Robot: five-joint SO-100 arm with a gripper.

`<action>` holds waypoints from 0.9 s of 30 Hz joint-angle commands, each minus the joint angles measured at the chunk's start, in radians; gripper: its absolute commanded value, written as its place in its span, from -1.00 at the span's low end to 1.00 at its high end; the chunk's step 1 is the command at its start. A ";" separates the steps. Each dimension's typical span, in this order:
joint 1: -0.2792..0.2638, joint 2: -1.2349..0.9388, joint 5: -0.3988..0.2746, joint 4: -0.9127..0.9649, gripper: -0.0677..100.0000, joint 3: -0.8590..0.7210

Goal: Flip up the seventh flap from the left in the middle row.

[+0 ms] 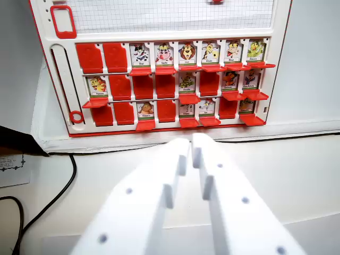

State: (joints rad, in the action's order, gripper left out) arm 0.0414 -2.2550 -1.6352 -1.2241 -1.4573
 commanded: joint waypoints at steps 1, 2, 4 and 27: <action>0.005 -0.008 0.003 0.005 -1.00 0.080; 0.006 -0.008 0.003 0.005 -1.00 0.077; 0.011 -0.009 0.000 0.008 -1.00 0.072; 0.207 -0.046 -0.155 0.383 -1.00 -0.367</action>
State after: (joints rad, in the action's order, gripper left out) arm 0.2132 -2.2657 -1.7687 -0.9189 -1.8132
